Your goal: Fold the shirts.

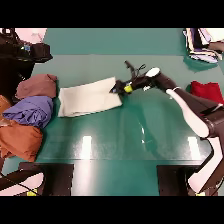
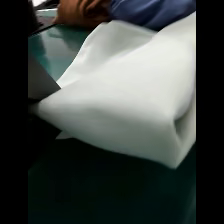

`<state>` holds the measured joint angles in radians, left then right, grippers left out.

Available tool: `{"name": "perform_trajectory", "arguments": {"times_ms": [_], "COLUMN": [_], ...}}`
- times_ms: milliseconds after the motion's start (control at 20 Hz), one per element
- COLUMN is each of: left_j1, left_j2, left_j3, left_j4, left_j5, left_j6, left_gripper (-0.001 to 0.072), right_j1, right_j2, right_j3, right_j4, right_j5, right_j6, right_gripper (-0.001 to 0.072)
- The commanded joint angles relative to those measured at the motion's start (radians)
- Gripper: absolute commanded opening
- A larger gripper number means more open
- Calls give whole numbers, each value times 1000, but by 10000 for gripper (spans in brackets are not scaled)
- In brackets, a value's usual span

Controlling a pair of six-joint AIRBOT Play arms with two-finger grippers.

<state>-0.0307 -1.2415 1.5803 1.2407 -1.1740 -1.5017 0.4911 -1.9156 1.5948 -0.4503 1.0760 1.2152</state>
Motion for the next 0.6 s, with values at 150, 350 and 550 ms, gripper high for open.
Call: {"name": "perform_trajectory", "arguments": {"times_ms": [150, 350, 550], "left_j1": [-1, -1, -1], "left_j2": [-1, -1, -1], "left_j3": [0, 0, 0], "left_j4": [-91, -119, -158], "left_j5": [-13, -11, -4], "left_j6": [11, 11, 10], "left_gripper": [21, 21, 21], "right_j1": [-325, -592, -834], "right_j2": [205, 340, 396], "right_j3": [31, 31, 31], "right_j4": [-200, -373, -389], "right_j5": [-4, 23, 26], "right_j6": [74, 110, 114], "right_gripper": [15, 15, 15]}}
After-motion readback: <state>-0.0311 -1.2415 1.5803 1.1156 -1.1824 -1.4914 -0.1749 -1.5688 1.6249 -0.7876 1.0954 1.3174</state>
